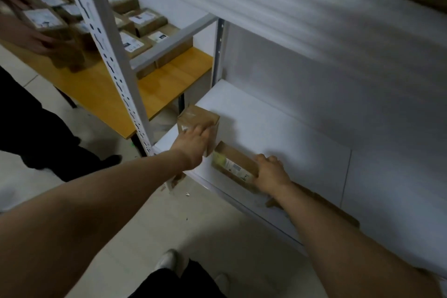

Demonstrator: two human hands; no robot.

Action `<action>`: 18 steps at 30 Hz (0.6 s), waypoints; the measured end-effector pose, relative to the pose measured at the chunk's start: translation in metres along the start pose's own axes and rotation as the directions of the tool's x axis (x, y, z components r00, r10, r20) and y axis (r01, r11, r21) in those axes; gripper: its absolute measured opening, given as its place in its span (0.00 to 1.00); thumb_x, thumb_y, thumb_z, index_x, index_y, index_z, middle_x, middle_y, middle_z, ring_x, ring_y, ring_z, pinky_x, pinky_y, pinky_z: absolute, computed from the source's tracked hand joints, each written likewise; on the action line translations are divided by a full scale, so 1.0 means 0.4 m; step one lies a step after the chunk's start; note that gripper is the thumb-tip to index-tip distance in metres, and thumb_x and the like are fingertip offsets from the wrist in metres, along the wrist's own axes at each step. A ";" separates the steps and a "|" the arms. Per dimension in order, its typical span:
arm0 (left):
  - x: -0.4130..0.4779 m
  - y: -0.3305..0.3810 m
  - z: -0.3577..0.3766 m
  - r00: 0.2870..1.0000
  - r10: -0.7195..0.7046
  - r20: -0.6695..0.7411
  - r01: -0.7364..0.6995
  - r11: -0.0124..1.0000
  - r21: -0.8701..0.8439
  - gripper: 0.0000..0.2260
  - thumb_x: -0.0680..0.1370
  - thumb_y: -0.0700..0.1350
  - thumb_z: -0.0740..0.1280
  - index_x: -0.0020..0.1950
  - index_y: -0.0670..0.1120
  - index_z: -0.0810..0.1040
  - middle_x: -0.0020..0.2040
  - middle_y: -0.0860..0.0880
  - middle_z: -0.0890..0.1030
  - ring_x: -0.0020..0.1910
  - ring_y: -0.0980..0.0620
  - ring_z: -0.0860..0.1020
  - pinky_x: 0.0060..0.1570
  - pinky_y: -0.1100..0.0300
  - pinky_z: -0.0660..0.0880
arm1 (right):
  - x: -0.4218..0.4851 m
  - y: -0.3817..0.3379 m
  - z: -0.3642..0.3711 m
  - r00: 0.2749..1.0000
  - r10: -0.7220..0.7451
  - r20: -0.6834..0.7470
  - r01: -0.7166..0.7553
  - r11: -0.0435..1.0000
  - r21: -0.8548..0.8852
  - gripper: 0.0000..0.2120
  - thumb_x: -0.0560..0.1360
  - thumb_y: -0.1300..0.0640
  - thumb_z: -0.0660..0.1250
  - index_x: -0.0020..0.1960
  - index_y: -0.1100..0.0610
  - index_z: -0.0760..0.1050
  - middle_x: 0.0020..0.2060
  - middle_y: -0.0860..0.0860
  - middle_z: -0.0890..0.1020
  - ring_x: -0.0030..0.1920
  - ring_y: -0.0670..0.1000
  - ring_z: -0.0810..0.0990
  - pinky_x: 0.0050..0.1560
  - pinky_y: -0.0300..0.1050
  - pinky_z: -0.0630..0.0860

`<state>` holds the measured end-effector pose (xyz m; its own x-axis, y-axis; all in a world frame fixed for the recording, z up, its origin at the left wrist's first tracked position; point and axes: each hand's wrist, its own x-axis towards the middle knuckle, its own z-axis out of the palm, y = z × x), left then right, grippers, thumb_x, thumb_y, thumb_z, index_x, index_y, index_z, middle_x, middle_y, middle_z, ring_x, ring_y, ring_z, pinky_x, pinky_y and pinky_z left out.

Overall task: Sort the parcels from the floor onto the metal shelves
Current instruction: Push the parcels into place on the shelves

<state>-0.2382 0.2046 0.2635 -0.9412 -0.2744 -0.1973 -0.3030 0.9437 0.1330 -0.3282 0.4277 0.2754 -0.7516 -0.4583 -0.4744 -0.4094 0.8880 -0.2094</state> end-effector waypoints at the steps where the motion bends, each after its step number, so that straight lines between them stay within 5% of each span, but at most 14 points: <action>1: 0.019 -0.021 -0.004 1.000 0.002 0.006 -0.002 1.000 0.025 0.42 0.72 0.36 0.68 0.80 0.46 0.48 0.80 0.44 0.51 0.78 0.41 0.52 0.74 0.46 0.57 | 0.012 -0.004 0.007 1.000 0.008 0.010 -0.008 1.000 -0.005 0.29 0.76 0.52 0.69 0.74 0.51 0.63 0.67 0.58 0.68 0.69 0.60 0.66 0.66 0.58 0.72; 6: 0.100 -0.094 0.004 0.993 0.120 -0.005 -0.117 0.975 0.191 0.43 0.76 0.39 0.66 0.80 0.48 0.39 0.81 0.46 0.38 0.79 0.43 0.37 0.77 0.44 0.43 | 0.084 -0.033 0.057 0.997 0.072 0.015 -0.072 0.997 -0.025 0.30 0.76 0.48 0.68 0.75 0.48 0.62 0.69 0.57 0.68 0.69 0.60 0.66 0.65 0.62 0.66; 11: 0.128 -0.119 0.033 0.968 0.247 -0.034 -0.226 0.925 0.304 0.45 0.75 0.39 0.67 0.80 0.48 0.37 0.81 0.46 0.38 0.79 0.44 0.39 0.77 0.43 0.44 | 0.130 -0.065 0.128 0.997 0.054 -0.055 -0.057 0.996 -0.067 0.30 0.75 0.47 0.70 0.73 0.50 0.63 0.67 0.59 0.71 0.67 0.61 0.69 0.68 0.63 0.63; 18: 0.151 -0.160 0.089 0.945 0.312 -0.100 -0.285 0.933 0.219 0.45 0.74 0.33 0.67 0.81 0.48 0.41 0.81 0.47 0.45 0.80 0.44 0.47 0.75 0.39 0.51 | 0.175 -0.063 0.151 0.973 0.022 -0.228 -0.037 0.997 -0.060 0.19 0.77 0.57 0.66 0.67 0.53 0.67 0.56 0.58 0.75 0.58 0.61 0.75 0.61 0.57 0.66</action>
<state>-0.2703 0.1344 0.2086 -0.9987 0.0163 -0.0482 0.0179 0.9993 -0.0324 -0.3393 0.3753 0.1960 -0.8585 -0.4347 -0.2718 -0.4117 0.9005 -0.1398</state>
